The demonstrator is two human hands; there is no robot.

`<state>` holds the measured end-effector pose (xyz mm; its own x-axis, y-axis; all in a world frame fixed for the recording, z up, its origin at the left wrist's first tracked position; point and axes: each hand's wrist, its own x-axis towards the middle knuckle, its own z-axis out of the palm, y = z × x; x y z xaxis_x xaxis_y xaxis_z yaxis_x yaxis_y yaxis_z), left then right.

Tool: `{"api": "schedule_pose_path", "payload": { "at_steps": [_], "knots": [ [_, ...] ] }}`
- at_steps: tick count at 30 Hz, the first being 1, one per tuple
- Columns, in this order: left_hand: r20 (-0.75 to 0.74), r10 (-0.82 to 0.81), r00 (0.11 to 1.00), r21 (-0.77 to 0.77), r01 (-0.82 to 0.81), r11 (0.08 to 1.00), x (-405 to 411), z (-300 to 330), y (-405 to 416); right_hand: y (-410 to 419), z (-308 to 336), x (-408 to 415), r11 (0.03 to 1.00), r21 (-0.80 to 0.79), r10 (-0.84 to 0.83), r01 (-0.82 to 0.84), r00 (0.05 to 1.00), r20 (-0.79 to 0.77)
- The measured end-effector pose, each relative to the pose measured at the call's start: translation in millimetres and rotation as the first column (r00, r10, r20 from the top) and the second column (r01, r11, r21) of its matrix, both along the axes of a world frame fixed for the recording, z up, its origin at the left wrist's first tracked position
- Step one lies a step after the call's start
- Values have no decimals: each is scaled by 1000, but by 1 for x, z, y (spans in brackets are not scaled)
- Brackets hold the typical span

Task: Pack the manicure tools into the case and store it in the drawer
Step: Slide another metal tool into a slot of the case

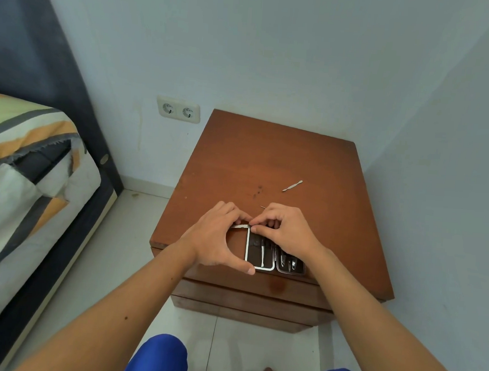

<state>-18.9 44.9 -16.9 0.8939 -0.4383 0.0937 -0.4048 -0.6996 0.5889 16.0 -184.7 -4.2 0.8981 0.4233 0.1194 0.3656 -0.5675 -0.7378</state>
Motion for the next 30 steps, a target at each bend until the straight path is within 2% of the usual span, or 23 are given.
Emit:
{"api": "schedule_pose_path", "payload": {
  "at_steps": [6,11,17,21,26,30],
  "knots": [
    [7,1,1000,0,-1,1000,-1,1,0,-1,4,0,996,-85,33,-28,998,62],
    [18,-3,1000,4,3,1000,-1,1,1,-10,11,-1,996,-90,12,-8,999,34],
    [13,-3,1000,10,3,1000,-1,1,0,-24,17,0,981,158,-72,111,969,-235],
    [9,-1,1000,4,1,1000,-1,2,0,-33,19,3,951,238,-119,196,946,-303],
    [2,-1,1000,9,1,1000,-2,3,1,-39,22,9,965,162,-152,206,943,-298],
    [-5,0,1000,7,0,1000,-2,3,0,-37,27,14,987,6,-153,162,945,-288]
  ]
}}
